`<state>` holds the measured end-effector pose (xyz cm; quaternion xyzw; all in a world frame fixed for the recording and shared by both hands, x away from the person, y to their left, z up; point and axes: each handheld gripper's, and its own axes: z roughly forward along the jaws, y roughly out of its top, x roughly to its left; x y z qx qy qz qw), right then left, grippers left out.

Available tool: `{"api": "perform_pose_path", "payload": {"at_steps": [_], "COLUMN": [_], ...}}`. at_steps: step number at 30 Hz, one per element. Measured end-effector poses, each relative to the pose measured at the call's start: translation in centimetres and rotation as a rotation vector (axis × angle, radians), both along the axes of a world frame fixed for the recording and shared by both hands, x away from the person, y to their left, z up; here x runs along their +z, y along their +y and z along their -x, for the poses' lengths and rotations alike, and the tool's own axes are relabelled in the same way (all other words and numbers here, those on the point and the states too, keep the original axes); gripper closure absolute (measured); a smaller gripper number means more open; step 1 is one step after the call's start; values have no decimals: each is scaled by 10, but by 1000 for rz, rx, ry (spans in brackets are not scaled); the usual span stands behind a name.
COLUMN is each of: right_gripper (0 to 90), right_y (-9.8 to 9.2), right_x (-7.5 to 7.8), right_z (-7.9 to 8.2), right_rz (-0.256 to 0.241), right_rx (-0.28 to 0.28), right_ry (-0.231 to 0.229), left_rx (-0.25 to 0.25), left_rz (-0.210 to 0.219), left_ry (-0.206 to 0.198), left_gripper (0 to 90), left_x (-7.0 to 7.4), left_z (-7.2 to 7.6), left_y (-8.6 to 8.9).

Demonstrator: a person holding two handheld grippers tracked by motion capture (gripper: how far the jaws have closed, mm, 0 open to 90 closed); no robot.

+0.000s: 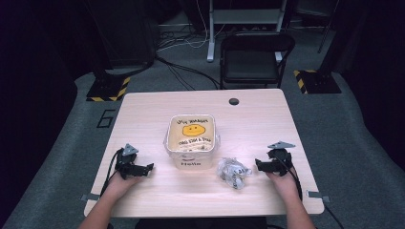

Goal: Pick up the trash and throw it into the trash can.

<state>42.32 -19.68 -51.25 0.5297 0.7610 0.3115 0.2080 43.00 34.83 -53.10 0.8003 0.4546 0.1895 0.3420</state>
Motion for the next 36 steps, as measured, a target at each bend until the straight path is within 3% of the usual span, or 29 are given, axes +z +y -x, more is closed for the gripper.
{"api": "perform_pose_path", "payload": {"at_steps": [5,13,21,36], "right_gripper": [140,145,185,230], "right_y": [1,3,7,10], "right_x": [8,17,31,52], "right_z": [5,9,15,25], "right_rz": [-9,-17,21,14], "right_rx": [18,18,47,86], "right_ry": [-34,-25,-67,-93], "left_rx": [0,0,0,0], "left_rz": [0,1,0,0], "left_ry": [0,0,0,0], "left_gripper": [1,0,0,0], "left_x": [0,0,0,0], "left_z": [0,0,0,0], "left_y": [0,0,0,0]}}
